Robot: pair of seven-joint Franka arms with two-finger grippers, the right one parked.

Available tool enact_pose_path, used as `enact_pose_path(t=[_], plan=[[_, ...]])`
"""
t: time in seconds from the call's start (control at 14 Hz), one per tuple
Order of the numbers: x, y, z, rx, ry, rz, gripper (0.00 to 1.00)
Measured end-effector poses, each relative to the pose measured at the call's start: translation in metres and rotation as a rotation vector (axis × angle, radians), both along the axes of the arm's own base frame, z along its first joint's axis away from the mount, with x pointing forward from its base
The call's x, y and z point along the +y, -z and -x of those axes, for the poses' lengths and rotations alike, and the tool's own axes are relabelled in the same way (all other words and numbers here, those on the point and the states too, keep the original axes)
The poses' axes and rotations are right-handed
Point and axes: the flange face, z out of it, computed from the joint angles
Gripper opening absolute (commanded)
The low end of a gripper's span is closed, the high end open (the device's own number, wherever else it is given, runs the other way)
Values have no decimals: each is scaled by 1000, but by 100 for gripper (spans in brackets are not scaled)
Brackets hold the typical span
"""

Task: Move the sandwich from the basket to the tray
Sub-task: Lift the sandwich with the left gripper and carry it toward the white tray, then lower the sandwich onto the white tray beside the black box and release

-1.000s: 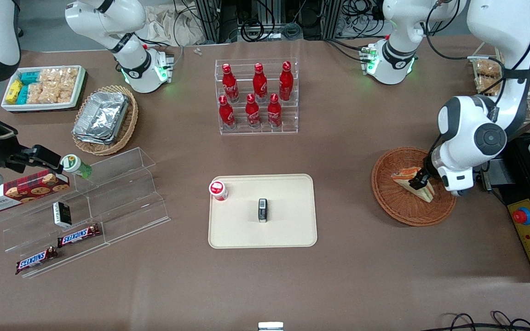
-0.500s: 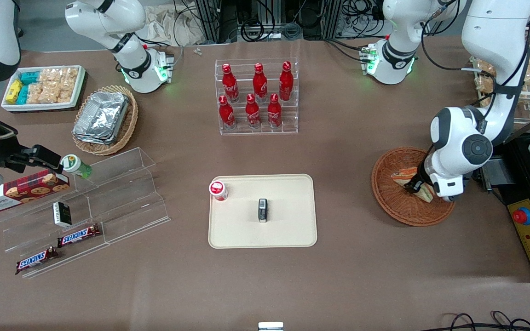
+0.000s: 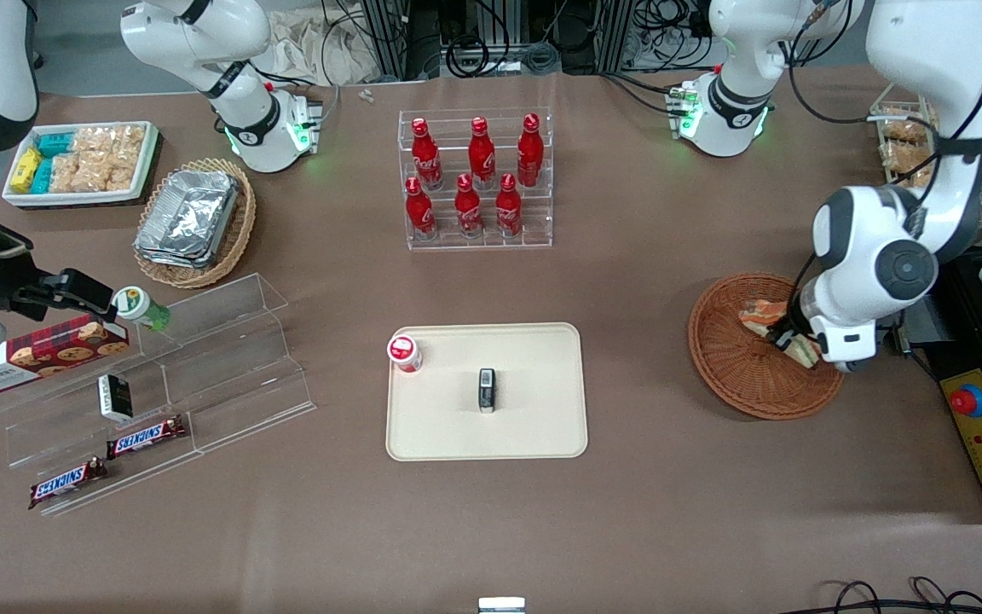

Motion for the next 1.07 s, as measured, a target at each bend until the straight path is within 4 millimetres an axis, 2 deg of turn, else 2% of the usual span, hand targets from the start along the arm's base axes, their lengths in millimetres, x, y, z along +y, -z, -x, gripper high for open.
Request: enact_pose_path(t=[0.07, 0.14, 0.21, 0.36, 0.57, 0.79, 0.93, 1.07], plan=[[-15, -31, -4, 0, 52, 4, 0], [-37, -59, -7, -14, 112, 10, 0], [-68, -79, -8, -29, 189, 20, 0], [-134, -91, 1, -49, 343, 44, 0], [-217, -90, 14, -54, 574, 95, 0], [-287, -84, 10, -93, 733, 155, 0], [-337, -66, 13, -113, 836, 158, 0], [-373, -32, 16, -93, 894, 168, 0]])
